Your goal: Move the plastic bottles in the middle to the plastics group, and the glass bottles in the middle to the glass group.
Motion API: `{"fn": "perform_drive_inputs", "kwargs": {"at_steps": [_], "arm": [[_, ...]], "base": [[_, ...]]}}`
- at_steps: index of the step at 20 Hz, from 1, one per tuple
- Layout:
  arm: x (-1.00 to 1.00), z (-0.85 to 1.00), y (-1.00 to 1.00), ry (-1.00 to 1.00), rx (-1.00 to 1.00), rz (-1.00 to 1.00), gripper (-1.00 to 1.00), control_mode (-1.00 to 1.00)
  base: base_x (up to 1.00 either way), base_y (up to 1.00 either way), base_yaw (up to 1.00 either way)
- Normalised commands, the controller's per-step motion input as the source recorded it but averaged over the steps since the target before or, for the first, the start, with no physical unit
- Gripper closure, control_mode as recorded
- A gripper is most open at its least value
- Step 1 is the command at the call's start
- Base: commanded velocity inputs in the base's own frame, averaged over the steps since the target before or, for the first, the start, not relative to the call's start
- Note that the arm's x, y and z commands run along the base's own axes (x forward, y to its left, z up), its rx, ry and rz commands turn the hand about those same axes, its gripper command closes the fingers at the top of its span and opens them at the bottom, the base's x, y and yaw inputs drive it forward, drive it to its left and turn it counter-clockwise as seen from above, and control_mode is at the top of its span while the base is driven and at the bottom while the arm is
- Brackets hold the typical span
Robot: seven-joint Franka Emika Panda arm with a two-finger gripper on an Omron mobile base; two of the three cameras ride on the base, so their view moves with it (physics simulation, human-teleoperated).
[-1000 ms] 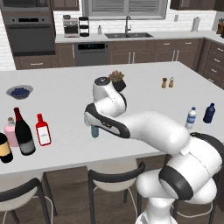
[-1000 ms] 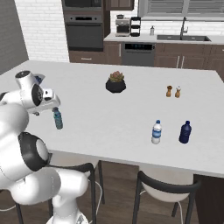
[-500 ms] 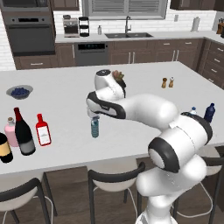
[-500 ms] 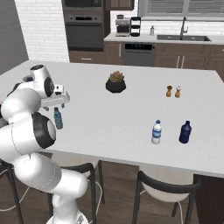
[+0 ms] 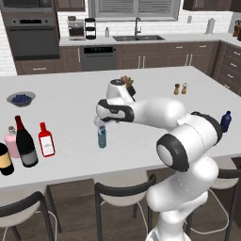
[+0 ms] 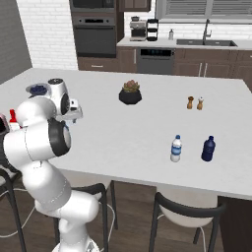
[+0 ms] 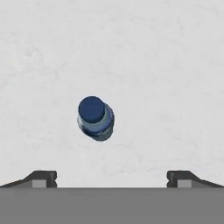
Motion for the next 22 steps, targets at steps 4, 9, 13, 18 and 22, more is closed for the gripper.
{"fn": "perform_drive_inputs", "kwargs": {"at_steps": [4,9,13,18,22], "arm": [[0.01,-0.14,0.11,-0.16,0.05,0.09,-1.0,-1.0],[0.0,0.0,0.3,-0.14,0.0,0.06,-1.0,-1.0],[0.12,0.0,0.25,-0.06,0.0,0.03,-1.0,-1.0],[0.12,0.0,0.02,0.0,0.0,0.0,-1.0,-1.0],[0.15,0.0,0.0,0.0,0.0,0.0,-1.0,-1.0]], "base": [[0.0,0.0,0.0],[0.0,0.0,0.0],[0.0,0.0,0.0],[0.0,0.0,0.0],[0.0,0.0,0.0]]}}
